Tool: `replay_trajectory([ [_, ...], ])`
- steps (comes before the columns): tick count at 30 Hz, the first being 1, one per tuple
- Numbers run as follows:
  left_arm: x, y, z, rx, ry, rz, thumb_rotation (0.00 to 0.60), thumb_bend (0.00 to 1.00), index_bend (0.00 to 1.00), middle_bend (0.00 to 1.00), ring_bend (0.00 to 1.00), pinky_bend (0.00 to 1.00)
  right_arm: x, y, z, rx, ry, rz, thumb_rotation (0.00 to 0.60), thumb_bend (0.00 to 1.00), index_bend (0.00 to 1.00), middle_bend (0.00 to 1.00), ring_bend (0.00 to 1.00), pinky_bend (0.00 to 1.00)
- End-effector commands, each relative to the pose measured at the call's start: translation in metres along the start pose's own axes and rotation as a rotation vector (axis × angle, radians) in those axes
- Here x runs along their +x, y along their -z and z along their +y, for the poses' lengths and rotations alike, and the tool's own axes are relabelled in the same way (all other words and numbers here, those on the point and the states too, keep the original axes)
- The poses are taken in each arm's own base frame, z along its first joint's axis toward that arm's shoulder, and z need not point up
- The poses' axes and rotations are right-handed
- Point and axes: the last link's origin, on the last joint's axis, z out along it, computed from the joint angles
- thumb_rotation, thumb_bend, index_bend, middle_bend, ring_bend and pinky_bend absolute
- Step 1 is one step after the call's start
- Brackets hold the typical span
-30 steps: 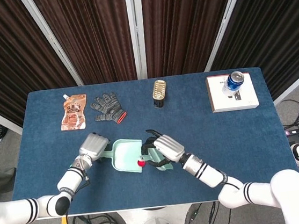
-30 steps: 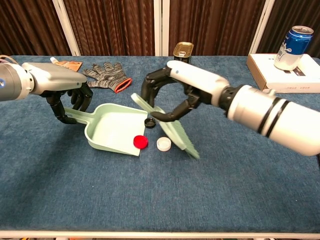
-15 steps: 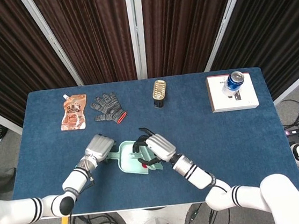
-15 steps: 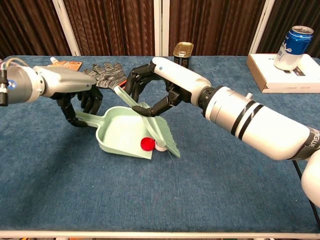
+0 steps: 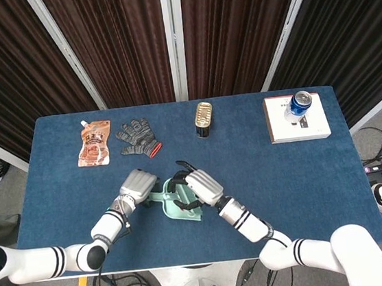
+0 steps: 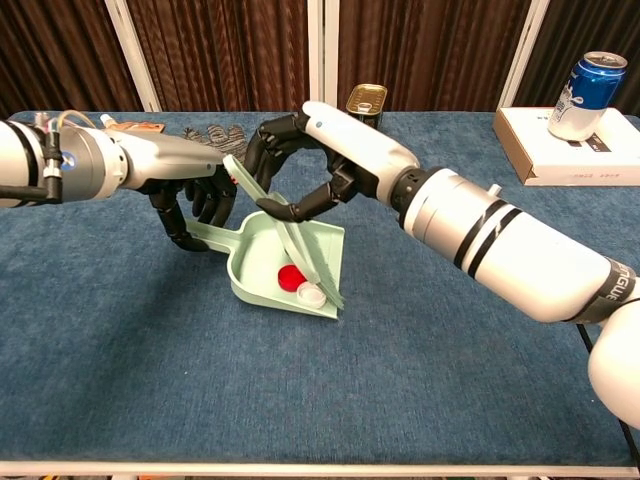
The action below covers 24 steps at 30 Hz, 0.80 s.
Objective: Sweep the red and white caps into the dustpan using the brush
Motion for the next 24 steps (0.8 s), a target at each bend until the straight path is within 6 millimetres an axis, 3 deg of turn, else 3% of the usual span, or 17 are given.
replay_trajectory([
  [1,-0.001,-0.001,0.001,0.0,0.006,-0.001,0.6,0.35,0.54,0.53,0.41,0.31,-0.001,-0.003,-0.003,0.005,-0.02,0.009,0.6,0.65,0.83,0.69,0.32,0.04],
  [9,-0.002,-0.001,0.0,0.007,0.018,0.006,0.6,0.35,0.53,0.52,0.41,0.31,0.002,-0.004,-0.007,0.022,-0.029,0.027,0.6,0.65,0.83,0.69,0.32,0.04],
  [16,-0.006,-0.001,-0.002,0.002,0.018,0.005,0.6,0.32,0.39,0.46,0.39,0.31,0.032,0.013,0.009,-0.004,0.068,0.035,0.6,0.65,0.84,0.69,0.32,0.05],
  [24,0.0,0.002,-0.006,0.01,0.009,0.019,0.6,0.29,0.26,0.39,0.35,0.31,0.074,0.05,0.035,-0.079,0.266,-0.014,0.6,0.65,0.83,0.69,0.32,0.05],
])
